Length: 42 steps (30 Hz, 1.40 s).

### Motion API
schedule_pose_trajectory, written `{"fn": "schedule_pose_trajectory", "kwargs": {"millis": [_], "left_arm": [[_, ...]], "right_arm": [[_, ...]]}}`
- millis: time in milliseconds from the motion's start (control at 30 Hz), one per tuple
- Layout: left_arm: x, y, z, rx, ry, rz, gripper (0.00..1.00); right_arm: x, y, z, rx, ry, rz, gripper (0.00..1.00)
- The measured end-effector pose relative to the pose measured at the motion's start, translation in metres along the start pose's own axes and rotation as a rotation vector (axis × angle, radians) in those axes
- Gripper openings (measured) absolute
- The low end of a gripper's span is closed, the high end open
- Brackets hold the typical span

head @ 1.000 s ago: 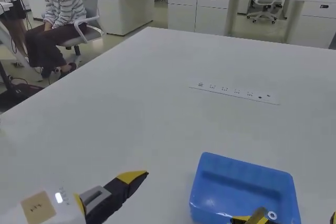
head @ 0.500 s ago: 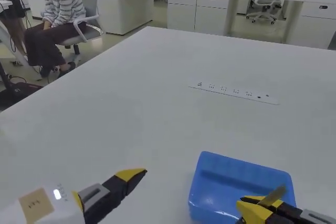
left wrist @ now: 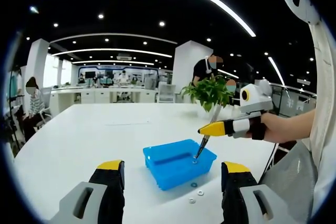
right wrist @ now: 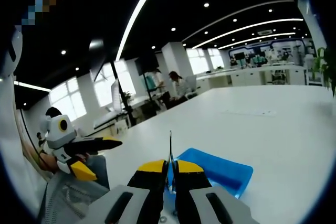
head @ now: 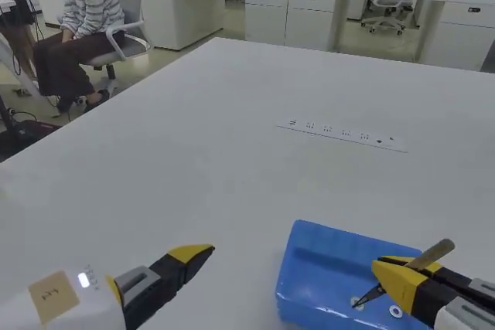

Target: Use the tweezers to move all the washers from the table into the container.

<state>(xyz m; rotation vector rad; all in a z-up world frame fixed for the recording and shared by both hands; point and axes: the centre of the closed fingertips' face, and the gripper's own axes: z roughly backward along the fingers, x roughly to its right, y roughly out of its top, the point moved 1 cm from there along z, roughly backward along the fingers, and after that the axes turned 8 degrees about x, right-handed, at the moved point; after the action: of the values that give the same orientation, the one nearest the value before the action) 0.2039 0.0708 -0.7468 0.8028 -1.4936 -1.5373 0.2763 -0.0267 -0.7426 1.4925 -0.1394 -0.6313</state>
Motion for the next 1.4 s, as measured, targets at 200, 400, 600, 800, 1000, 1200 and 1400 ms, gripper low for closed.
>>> {"fn": "schedule_pose_trajectory", "kwargs": {"millis": [200, 400, 600, 800, 1000, 1200, 1400], "left_arm": [[0.000, 0.001, 0.000, 0.001, 0.001, 0.000, 0.76], [0.000, 0.001, 0.000, 0.000, 0.001, 0.001, 0.76], [0.000, 0.001, -0.001, -0.001, 0.001, 0.003, 0.76], [0.000, 0.000, -0.001, -0.006, -0.002, 0.003, 0.76], [0.000, -0.002, -0.001, -0.010, -0.005, 0.002, 0.75], [0.000, -0.003, -0.001, -0.016, -0.006, 0.000, 0.75], [0.000, -0.003, -0.001, -0.018, -0.005, 0.001, 0.75]], "right_arm": [[0.015, 0.003, -0.002, -0.005, -0.033, 0.006, 0.03], [0.026, 0.001, -0.004, -0.032, -0.038, 0.030, 0.03], [0.039, -0.005, -0.005, -0.058, -0.064, 0.025, 0.03], [0.052, -0.015, -0.008, -0.096, -0.095, 0.009, 0.03], [0.058, -0.020, -0.008, -0.110, -0.113, 0.013, 0.03], [0.066, -0.028, -0.012, -0.133, -0.122, 0.018, 0.03], [0.070, -0.036, -0.017, -0.161, -0.119, 0.028, 0.03]]}}
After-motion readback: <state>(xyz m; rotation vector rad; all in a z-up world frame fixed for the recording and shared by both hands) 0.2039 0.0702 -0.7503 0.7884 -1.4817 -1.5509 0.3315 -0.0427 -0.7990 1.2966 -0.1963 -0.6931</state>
